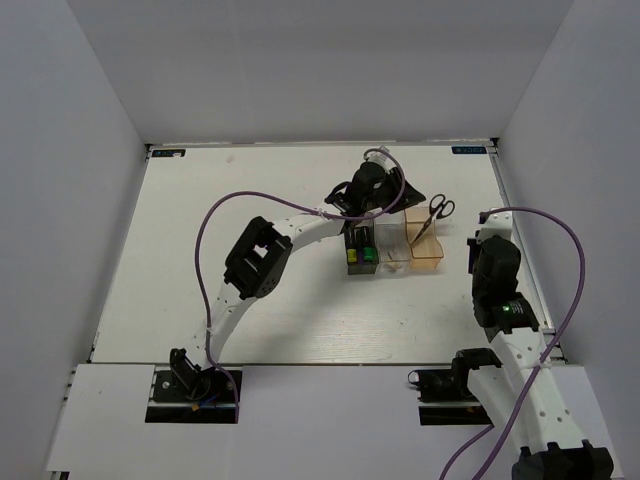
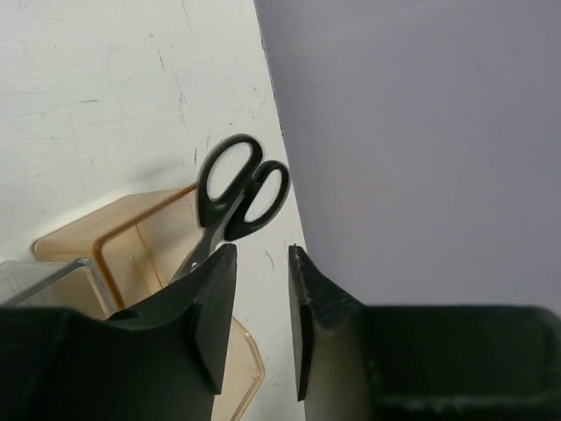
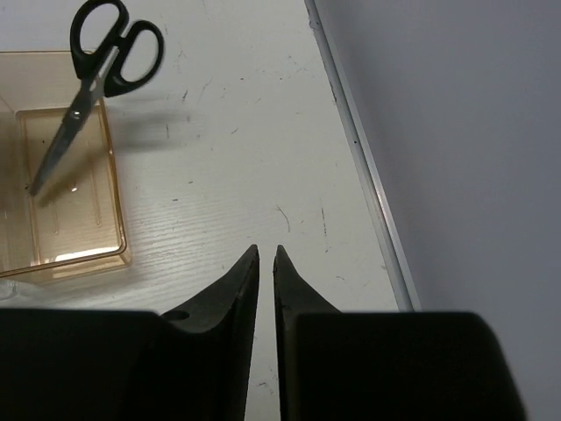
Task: Sort the stationery into containers
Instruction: Place the scissors in the storage box, then reset both arms
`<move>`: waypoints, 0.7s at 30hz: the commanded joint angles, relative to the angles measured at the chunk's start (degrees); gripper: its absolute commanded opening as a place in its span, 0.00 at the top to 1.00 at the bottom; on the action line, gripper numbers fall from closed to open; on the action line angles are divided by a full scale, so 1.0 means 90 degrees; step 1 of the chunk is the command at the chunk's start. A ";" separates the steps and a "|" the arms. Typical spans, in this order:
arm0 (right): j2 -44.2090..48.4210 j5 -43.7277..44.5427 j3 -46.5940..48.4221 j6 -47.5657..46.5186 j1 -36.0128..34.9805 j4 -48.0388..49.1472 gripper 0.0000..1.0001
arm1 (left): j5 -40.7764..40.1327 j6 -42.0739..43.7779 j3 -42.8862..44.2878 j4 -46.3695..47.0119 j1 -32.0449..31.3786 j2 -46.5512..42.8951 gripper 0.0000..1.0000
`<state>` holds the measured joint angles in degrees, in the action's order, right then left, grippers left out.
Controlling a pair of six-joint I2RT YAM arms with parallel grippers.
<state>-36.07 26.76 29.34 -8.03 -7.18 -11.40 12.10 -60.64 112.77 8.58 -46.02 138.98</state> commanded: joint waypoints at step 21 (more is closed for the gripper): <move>0.0141 -0.1751 0.0128 -0.0142 0.0465 -0.0432 0.19 | -0.0268 0.1961 -0.1258 -0.2103 -0.0014 -0.3359 0.99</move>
<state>-35.18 18.68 29.36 -7.92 -3.73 -13.56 12.03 -51.22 104.71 -1.98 -46.00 123.22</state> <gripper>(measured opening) 0.782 0.029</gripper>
